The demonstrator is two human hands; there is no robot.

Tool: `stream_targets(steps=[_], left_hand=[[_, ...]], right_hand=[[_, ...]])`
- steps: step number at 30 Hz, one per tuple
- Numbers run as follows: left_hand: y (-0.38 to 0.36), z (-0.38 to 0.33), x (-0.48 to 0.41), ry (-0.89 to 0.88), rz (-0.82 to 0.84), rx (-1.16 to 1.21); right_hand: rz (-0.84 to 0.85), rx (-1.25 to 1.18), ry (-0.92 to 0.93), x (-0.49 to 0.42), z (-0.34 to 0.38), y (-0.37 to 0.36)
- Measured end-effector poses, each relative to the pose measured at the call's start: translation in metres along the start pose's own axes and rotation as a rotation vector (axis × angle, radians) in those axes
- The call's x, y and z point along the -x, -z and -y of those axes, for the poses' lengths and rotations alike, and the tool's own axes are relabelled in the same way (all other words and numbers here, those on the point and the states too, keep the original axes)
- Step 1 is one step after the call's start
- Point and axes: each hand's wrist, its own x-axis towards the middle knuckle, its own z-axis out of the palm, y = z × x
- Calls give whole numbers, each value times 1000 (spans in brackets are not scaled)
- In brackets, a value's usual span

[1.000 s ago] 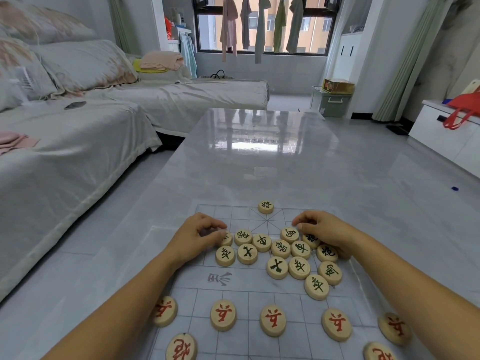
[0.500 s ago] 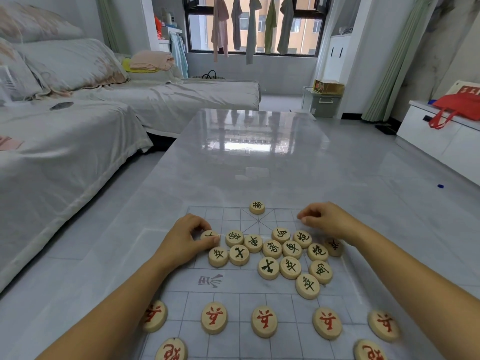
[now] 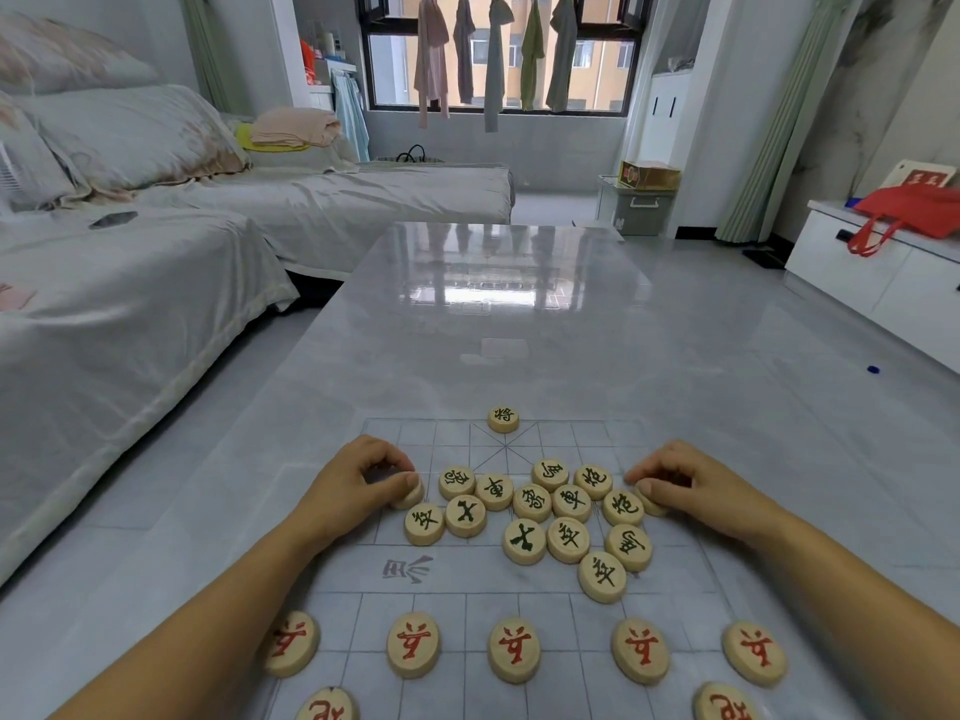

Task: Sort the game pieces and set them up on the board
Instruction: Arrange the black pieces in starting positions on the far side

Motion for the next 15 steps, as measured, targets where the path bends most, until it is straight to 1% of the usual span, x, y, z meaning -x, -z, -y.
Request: stream_targets(steps=[4,6,9,11,15], left_hand=[[3,-3,-2,2,82,-49],[4,-5,-5,42,141,-54],[6,-13,-7,104,184,-55],[4,-20,-7,86,207,-104],[-6,-40,-6,67,304,-144]], right_hand=[[-104,-17,51,1,-6,-8],[-142,-15,54,0,-7,-10],[-161,-28,54,0,-9,-11],[-173,-52,50,1,-9,-10],[-199,-119,31,3,-7,-11]])
